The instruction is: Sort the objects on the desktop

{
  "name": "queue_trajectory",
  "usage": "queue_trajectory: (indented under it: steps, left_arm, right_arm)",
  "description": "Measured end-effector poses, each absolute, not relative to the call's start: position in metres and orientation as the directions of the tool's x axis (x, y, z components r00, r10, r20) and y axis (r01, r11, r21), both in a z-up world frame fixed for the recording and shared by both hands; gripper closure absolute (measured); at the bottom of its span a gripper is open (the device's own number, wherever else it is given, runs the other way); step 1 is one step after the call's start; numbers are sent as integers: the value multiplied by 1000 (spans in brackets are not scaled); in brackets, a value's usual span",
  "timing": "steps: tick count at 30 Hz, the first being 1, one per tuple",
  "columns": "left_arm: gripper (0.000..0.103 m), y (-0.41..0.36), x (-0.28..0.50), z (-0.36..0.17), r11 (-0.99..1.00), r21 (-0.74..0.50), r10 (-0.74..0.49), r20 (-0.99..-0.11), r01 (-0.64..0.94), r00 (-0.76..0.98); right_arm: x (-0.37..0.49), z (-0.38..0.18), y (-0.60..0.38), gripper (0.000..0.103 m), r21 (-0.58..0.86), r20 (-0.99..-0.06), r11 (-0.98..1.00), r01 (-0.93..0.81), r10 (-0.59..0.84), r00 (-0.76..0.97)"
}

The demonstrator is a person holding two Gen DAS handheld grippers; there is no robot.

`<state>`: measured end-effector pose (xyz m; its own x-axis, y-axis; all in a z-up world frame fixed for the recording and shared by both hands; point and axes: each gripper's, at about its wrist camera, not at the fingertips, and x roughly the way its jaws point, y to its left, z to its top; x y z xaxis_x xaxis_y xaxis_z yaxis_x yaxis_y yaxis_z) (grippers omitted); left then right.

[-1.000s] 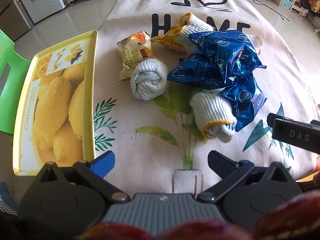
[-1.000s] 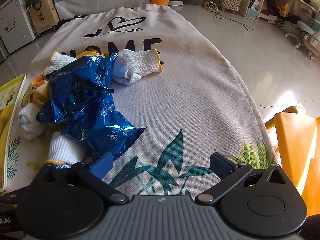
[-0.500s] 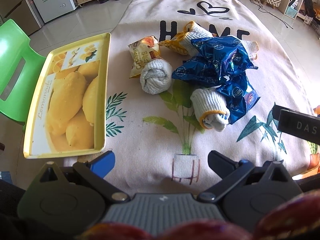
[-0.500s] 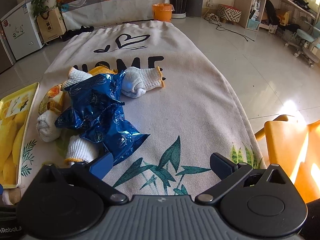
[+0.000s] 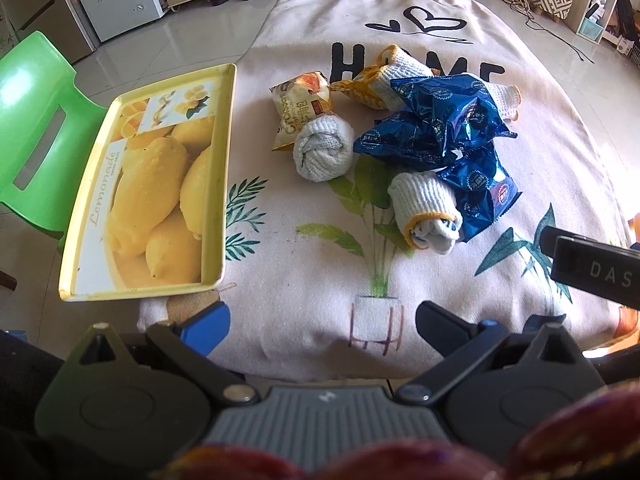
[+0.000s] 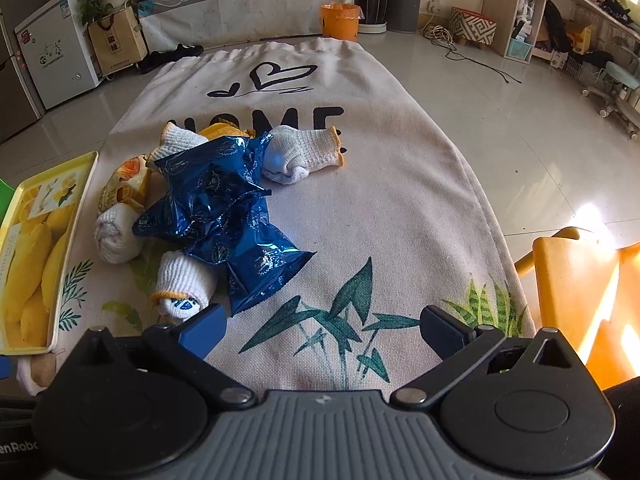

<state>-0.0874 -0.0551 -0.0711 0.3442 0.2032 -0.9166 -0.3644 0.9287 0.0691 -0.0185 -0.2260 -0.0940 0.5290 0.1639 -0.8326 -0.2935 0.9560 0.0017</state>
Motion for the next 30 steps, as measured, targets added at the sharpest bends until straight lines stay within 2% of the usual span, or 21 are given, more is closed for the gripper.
queue_trajectory:
  steps: [30]
  left_arm:
    - [0,-65,-86,-61,926,120,253,-900,-358,354]
  right_arm:
    - [-16,-94,-230,0,34,-830,956,-292,190,525]
